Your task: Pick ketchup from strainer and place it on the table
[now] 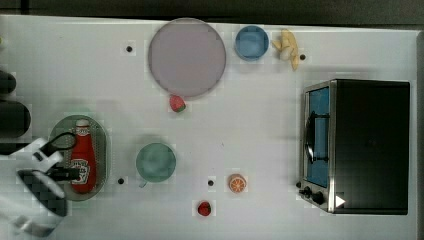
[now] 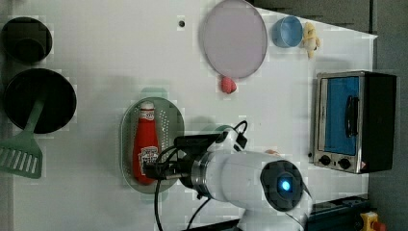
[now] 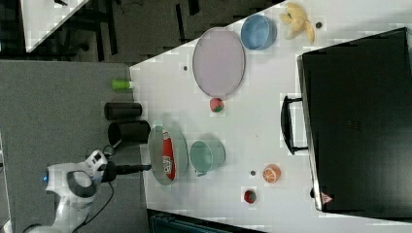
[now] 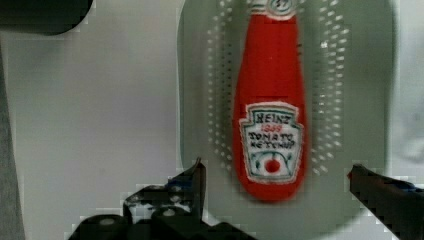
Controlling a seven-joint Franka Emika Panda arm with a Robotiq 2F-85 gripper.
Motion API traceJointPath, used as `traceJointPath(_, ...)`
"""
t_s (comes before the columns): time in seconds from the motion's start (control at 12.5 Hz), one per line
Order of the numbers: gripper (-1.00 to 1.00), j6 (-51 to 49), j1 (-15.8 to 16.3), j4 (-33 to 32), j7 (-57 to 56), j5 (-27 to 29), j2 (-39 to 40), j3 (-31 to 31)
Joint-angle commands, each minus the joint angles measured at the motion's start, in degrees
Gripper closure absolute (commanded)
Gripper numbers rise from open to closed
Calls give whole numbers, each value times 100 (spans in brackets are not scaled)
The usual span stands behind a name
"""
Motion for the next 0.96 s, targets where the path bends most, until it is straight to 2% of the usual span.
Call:
traceJointPath(0.08,-100,730,-133,-280,472,-154,343,-112)
traceJointPath(0.56,-100,1159,-86,-297,713,-515,1205,-322)
traceJointPath(0.96,-100,1610,166,-281,717,-613,1568,-665)
